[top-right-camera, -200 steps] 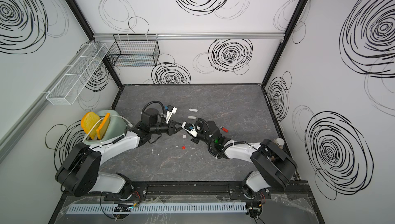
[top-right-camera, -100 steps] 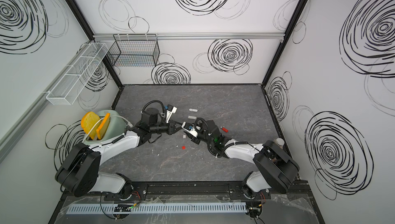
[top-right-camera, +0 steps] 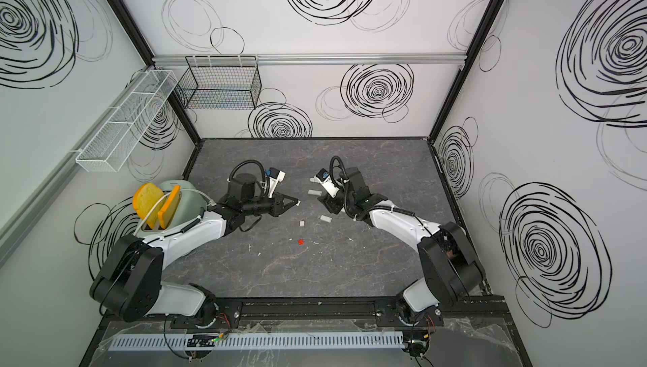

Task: Close the usb drive cover
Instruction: Pick up the USB drive from the center of the board.

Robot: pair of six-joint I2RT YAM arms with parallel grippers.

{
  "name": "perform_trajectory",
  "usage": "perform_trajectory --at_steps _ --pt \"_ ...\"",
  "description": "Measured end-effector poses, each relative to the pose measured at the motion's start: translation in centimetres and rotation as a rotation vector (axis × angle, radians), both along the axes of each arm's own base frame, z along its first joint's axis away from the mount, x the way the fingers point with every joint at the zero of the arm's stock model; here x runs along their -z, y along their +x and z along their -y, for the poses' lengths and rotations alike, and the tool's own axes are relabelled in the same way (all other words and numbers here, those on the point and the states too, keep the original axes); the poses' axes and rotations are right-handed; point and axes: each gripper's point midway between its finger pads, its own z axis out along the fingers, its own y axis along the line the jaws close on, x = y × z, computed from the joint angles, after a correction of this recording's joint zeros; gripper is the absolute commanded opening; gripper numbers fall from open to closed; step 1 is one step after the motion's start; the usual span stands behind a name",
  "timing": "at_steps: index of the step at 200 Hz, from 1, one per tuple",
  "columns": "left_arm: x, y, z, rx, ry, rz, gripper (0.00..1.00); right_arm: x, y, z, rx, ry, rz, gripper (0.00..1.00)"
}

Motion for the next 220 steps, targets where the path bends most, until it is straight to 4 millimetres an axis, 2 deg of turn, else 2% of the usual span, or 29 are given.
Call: perform_trajectory --at_steps 31,57,95,132,162,220 --pt "0.0 0.0 0.0 0.001 0.006 0.009 0.00 3.2 1.4 2.1 0.108 0.001 -0.177 0.77" --pt "0.0 0.1 -0.1 -0.001 0.014 0.017 0.00 6.4 1.4 3.4 0.184 -0.004 -0.310 0.78" --pt "-0.6 -0.1 -0.3 -0.002 0.015 0.034 0.00 9.6 1.3 3.7 0.231 -0.039 -0.418 0.66" --pt "-1.2 -0.2 -0.4 -0.004 0.011 0.054 0.00 10.7 2.3 4.0 0.256 -0.092 -0.437 0.65" --pt "-1.3 -0.2 -0.5 -0.004 0.012 0.059 0.00 11.4 2.2 4.4 0.260 -0.136 -0.450 0.62" --pt "-1.1 -0.3 -0.6 -0.007 0.018 0.062 0.00 12.1 1.7 4.8 0.247 -0.186 -0.457 0.49"
